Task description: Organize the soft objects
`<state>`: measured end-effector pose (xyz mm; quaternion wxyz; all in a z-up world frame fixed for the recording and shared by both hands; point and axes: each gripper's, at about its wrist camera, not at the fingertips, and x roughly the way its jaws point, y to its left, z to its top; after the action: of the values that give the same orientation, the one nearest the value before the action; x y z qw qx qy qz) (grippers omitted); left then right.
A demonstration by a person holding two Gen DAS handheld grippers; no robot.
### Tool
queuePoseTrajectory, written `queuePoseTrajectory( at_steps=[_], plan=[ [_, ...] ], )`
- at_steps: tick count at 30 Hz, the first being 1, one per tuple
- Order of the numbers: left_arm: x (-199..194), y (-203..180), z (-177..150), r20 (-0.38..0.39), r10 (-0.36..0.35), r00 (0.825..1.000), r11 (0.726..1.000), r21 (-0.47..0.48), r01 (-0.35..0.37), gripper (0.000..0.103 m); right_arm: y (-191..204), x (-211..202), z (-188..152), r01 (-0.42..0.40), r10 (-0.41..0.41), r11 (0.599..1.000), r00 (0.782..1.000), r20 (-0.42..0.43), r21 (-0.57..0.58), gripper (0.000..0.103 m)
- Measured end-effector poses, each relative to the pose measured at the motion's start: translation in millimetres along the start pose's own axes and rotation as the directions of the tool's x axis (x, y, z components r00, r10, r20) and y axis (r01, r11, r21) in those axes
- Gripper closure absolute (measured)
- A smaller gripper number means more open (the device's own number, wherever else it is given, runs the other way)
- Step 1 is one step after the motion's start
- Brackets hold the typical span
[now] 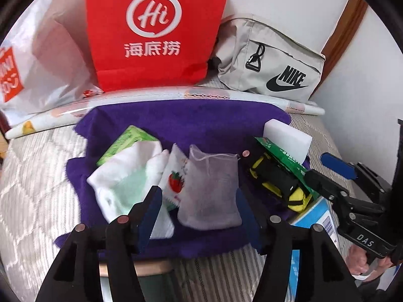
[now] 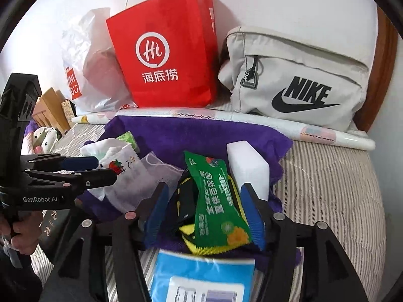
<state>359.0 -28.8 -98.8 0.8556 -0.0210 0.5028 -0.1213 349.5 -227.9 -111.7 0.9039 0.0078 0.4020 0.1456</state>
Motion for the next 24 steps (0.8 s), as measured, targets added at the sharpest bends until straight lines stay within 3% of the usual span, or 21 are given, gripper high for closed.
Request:
queuePoseTrajectory(
  at_steps=[6,13,16,18,21,24],
  plan=[
    [-31.1,-5.9,-21.3,0.056,0.092,0.994,0.995,0.035,-0.094,0.036,7.4,-29.4,-13.6,0.067,-0.067,0.998,0.998,0.009,-0.002,0.035],
    [-87.4,-10.5,-55.4,0.129,0.097,0.987,0.995,0.009,-0.099,0.027,13.9,-75.8,-37.1,0.07,-0.072,0.997,0.997,0.03,0.042,0.032],
    [-115.9,-14.4,-73.9,0.171,0.088,0.981,0.996,-0.002,-0.089,0.022,20.5,-97.3,-46.3,0.107,-0.109,0.993,0.993,0.042,0.05,0.031],
    [-132.1,-17.8,-86.8,0.199,0.091,0.976,0.996,-0.008,-0.092,0.014,25.7,-113.5,-54.5,0.121,-0.124,0.991,0.991,0.054,0.054,0.023],
    [-152.3,-23.8,-106.4,0.221,0.11,0.969,0.994,-0.017,-0.109,0.01,35.0,-138.9,-69.4,0.122,-0.128,0.99,0.987,0.092,0.072,0.007],
    [-169.2,-29.0,-126.7,0.234,0.122,0.964,0.992,-0.019,-0.121,0.01,46.9,-160.9,-84.1,0.129,-0.137,0.989,0.983,0.12,0.073,0.004]
  ],
)
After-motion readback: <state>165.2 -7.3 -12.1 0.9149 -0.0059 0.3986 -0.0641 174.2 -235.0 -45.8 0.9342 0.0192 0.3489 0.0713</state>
